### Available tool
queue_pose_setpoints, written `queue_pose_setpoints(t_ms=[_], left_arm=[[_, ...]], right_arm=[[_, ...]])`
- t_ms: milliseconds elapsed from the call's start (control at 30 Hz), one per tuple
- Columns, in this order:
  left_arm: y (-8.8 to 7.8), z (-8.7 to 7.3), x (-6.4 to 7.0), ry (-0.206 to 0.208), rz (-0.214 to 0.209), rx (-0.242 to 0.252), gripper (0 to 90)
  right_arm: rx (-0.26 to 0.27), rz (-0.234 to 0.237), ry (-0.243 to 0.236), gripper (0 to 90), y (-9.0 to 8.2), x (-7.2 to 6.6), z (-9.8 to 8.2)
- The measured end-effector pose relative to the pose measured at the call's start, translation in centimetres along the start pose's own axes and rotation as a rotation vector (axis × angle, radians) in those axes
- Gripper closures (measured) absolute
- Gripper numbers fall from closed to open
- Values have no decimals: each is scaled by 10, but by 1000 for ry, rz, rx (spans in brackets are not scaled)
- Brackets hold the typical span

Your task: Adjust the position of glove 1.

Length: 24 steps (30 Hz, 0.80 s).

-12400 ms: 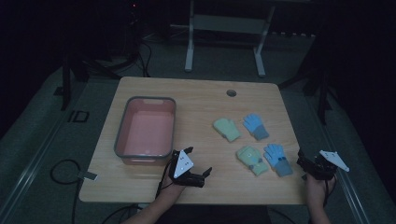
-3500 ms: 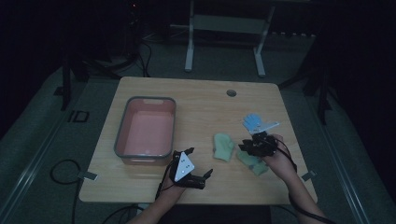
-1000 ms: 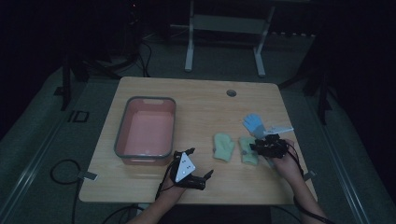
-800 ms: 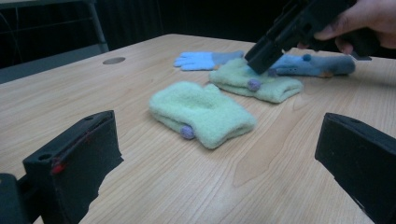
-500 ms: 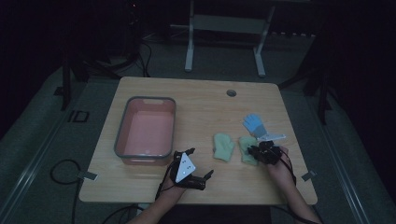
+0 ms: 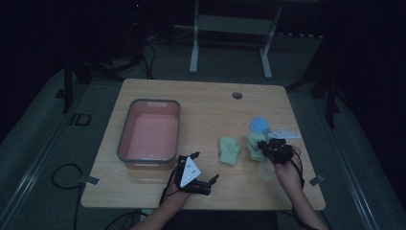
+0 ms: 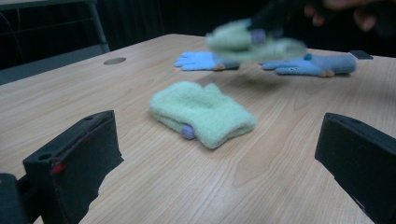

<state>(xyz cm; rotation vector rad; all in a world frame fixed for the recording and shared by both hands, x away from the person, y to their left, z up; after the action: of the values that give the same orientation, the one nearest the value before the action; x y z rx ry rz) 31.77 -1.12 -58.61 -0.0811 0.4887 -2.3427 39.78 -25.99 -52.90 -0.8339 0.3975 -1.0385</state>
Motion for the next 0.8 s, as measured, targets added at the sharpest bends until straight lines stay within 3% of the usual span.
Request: queue_pose_setpoints(t_ms=[100,233,533,800], left_arm=[[0,0,0,2,1,-3,0],[0,0,0,3,1,-2,0],[0,0,2,16,7,-2,0],[0,0,2,17,10,-2,0]], right_arm=[[32,-11,-6,854,-13,-14,19],[47,-6,0,854,-12,-32,32],[6,16,20,854,18,-70,39],[-33,17,26,853,39,-88,32]])
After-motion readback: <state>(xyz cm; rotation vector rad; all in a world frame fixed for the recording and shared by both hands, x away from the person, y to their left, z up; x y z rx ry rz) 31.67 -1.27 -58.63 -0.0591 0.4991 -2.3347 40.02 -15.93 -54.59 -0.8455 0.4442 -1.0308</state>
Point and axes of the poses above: each handheld gripper's, and its own axes: y roughly forward along the jaws, z roughly out of its top, x roughly to its right, the point moved 6 cm from there along y, roughly forward along the jaws, and after that the axes turned 9 degrees about -x, right-handed, at the moved point
